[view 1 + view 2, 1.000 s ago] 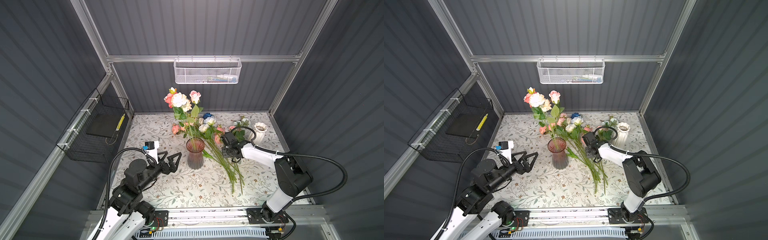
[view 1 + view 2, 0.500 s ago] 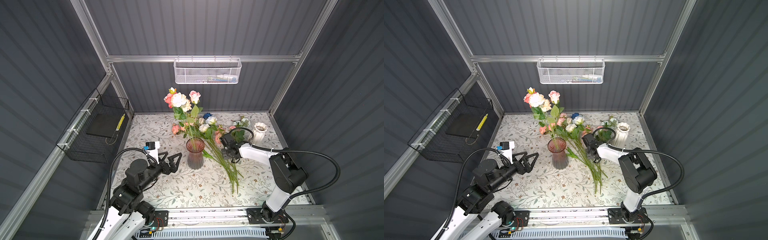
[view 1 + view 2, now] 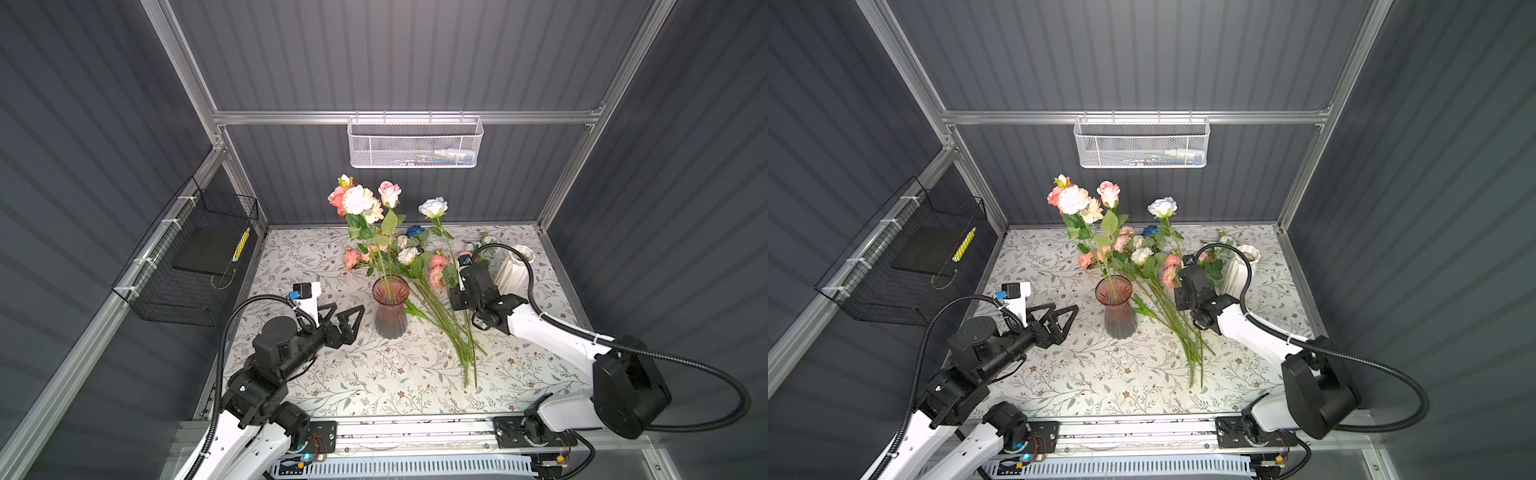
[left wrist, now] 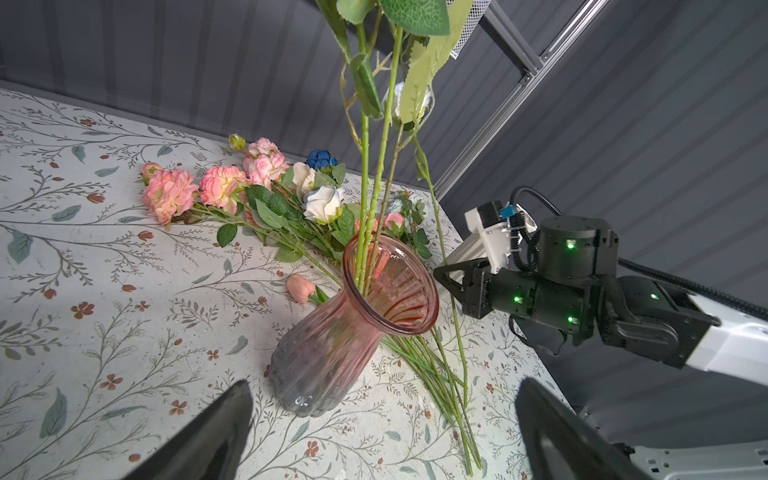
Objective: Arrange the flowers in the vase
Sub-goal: 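Grasp a white rose stem from the bunch with the right gripper and lift, then carry the white rose over the pink vase while left gripper moves to the vase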
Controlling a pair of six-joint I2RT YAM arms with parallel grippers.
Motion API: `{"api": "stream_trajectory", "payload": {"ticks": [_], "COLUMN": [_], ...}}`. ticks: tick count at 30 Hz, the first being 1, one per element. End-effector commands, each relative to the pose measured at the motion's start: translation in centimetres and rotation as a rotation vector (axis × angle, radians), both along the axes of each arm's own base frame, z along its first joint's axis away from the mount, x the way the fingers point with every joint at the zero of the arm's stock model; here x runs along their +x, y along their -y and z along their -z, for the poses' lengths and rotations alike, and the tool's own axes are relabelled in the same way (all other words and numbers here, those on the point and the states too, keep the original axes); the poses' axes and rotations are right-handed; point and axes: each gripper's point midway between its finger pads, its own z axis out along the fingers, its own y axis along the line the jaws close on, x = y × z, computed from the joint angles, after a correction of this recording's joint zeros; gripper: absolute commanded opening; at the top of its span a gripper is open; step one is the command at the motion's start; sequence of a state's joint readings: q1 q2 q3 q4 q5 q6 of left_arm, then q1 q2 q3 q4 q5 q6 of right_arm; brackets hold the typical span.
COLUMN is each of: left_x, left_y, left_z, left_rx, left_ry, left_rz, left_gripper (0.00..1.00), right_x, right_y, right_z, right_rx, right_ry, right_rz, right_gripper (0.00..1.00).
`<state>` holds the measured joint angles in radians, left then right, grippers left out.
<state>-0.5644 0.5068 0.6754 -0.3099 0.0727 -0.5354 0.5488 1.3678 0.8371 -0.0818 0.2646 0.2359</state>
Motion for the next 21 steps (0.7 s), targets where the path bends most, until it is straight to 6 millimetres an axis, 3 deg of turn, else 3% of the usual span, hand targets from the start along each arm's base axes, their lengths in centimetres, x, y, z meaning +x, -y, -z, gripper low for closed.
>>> {"api": "stream_trajectory", "payload": {"ticks": [1,7,11,16,21], "left_x": [-0.1,-0.1,-0.3,-1.4,-4.0], "left_y": [0.4,0.8,1.4,2.9,5.5], "left_z": [-0.6,-1.6,-2.9,-6.0,-10.2], "left_rx": [-0.025,-0.038,-0.047,-0.079,-0.148], "left_ry": [0.010,0.026,0.053,0.127,0.236], "left_rz": [0.020,0.037,0.075,0.190,0.418], "left_gripper": [1.00,1.00,1.00,1.00,0.98], "right_x": [0.3,-0.5,-2.5,-6.9,-12.8], "right_y": [-1.1,-1.0,-1.2,-3.8,-8.3], "right_z": [-4.2,-10.9,-15.5,-20.2,-24.7], "right_rx": [0.083,0.195,0.291,0.380,0.479], "right_ry": [0.157,0.330,0.404,0.451,0.449], "right_rz": [-0.035,-0.034,-0.080,-0.229,-0.457], "right_gripper": [0.00,0.00,0.00,0.00,0.00]}}
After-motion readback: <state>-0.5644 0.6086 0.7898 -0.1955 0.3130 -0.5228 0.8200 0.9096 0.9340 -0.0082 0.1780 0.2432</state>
